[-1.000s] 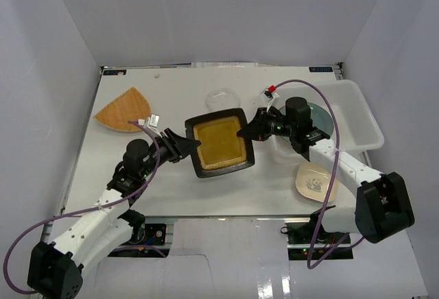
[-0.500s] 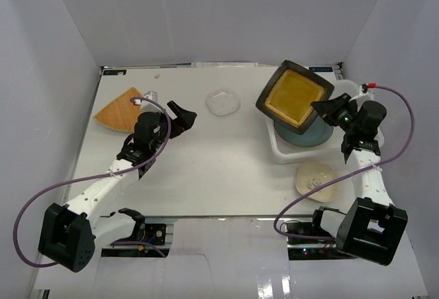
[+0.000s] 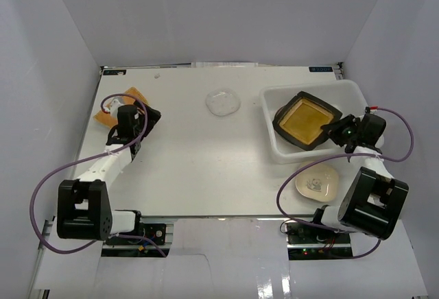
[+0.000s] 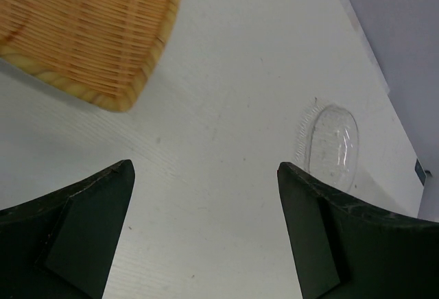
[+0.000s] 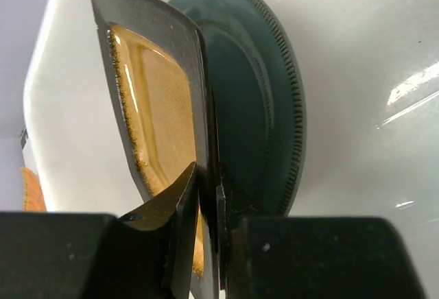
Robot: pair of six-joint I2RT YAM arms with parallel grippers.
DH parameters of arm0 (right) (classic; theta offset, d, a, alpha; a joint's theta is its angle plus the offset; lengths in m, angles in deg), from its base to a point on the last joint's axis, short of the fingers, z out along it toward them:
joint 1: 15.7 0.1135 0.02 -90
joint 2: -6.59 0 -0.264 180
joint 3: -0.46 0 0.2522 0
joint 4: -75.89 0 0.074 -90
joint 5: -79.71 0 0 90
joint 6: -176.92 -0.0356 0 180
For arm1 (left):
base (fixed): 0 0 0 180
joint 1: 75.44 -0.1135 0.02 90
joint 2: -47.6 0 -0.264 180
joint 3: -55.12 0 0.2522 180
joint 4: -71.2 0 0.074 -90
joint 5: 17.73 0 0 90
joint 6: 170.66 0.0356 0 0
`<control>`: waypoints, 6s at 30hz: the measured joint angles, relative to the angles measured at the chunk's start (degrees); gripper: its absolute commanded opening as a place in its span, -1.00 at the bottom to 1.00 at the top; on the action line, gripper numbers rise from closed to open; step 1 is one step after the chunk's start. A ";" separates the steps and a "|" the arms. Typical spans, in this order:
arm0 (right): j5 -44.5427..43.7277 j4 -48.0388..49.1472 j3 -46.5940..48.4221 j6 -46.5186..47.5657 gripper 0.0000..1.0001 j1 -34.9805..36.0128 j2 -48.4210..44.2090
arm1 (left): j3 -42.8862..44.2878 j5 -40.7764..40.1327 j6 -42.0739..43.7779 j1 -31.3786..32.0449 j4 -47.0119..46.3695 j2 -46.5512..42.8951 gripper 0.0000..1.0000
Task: Place the plates into the plastic bin on the countertop
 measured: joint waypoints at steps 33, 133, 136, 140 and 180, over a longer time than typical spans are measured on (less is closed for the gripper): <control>-33.97 -11.78 8.98 12.76 0.80 12.09 -12.02 | 8.24 16.15 -2.27 -27.54 -8.28 25.66 -1.00; -33.73 -41.16 -11.93 1.09 0.64 36.22 -42.49 | 1.03 16.65 -4.44 20.41 -16.57 6.40 -1.00; -35.95 -40.98 -13.57 -1.03 0.59 40.81 -40.24 | -2.40 16.65 -4.22 22.16 -16.33 -1.36 -1.00; -39.26 -40.28 -16.55 -5.18 0.46 46.73 -36.98 | -3.89 16.00 -2.89 22.29 -14.75 -9.44 -1.00; -56.43 -31.87 27.06 18.91 -0.85 58.47 -9.55 | 11.19 9.03 7.15 22.27 3.04 -27.39 -1.00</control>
